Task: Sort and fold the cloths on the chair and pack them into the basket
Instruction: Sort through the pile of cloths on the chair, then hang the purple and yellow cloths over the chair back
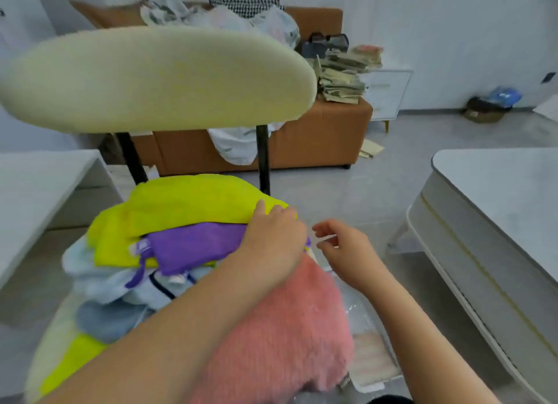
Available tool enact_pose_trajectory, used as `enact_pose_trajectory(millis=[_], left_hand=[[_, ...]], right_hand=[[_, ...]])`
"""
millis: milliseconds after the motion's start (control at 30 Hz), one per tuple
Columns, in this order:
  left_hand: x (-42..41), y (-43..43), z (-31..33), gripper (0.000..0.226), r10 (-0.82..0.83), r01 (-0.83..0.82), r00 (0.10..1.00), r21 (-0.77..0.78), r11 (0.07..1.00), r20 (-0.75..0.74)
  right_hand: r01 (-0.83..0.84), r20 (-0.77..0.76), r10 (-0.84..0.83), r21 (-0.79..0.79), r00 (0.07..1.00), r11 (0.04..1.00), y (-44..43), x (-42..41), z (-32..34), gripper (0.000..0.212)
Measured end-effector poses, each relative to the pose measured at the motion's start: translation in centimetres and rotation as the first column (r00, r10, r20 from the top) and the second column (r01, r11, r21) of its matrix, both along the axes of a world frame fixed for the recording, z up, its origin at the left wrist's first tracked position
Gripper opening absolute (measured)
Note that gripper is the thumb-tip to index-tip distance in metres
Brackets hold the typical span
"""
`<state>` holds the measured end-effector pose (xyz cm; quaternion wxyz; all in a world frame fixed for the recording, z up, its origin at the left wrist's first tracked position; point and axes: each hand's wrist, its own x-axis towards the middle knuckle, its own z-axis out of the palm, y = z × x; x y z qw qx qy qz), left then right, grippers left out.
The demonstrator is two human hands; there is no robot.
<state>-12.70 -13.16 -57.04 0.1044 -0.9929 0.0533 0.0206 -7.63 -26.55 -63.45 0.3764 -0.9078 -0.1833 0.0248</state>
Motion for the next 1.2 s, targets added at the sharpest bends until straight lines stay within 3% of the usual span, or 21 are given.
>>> enact_pose_trajectory(millis=[133, 233, 433, 633, 767, 867, 967, 1100, 1200], left_hand=[[-5.1, 8.7, -0.3, 0.032, 0.047, 0.021, 0.953, -0.222, 0.975, 0.300], [-7.7, 13.4, -1.2, 0.032, 0.193, 0.014, 0.871, -0.415, 0.910, 0.453], [-9.1, 17.1, -4.4, 0.031, 0.397, -0.004, 0.794, -0.649, 0.761, 0.460], [-8.0, 17.9, -5.8, 0.007, 0.508, 0.029, 0.718, -0.750, 0.661, 0.476], [-7.9, 18.1, -6.0, 0.009, 0.532, 0.118, 0.679, -0.791, 0.600, 0.505], [-8.1, 18.3, -5.6, 0.020, 0.525, 0.181, 0.642, -0.776, 0.604, 0.559], [-8.1, 18.7, -4.1, 0.026, 0.492, 0.169, 0.621, -0.717, 0.676, 0.610], [-7.1, 19.5, 0.3, 0.023, 0.312, 0.011, 0.608, -0.400, 0.916, 0.730], [-6.2, 20.1, 5.9, 0.019, 0.220, -0.070, 0.625, -0.226, 0.972, 0.749]], right_hand=[[-0.086, 0.075, 0.081, 0.073, 0.994, 0.994, 7.3, -3.0, 2.0, 0.028], [-0.075, 0.157, 0.065, 0.063, 0.985, 0.995, 10.6, -4.1, 1.8, 0.032], [0.036, 0.221, -0.062, 0.121, 0.973, 0.992, 11.5, -4.2, -0.1, 0.031], [0.101, 0.318, -0.160, 0.194, 0.934, 0.976, 11.8, -3.1, -0.8, 0.010], [0.038, 0.446, -0.154, 0.258, 0.882, 0.965, 11.6, -3.3, -0.2, 0.019], [-0.022, 0.442, -0.102, 0.268, 0.891, 0.963, 11.3, -3.4, 0.3, 0.009], [-0.036, 0.531, -0.022, 0.099, 0.847, 0.994, 11.0, -2.9, 1.0, 0.024], [0.074, 0.653, 0.024, -0.121, 0.757, 0.990, 10.9, -1.5, 4.8, 0.016], [0.156, 0.696, -0.013, -0.142, 0.718, 0.978, 11.2, -0.8, 10.5, 0.013]])
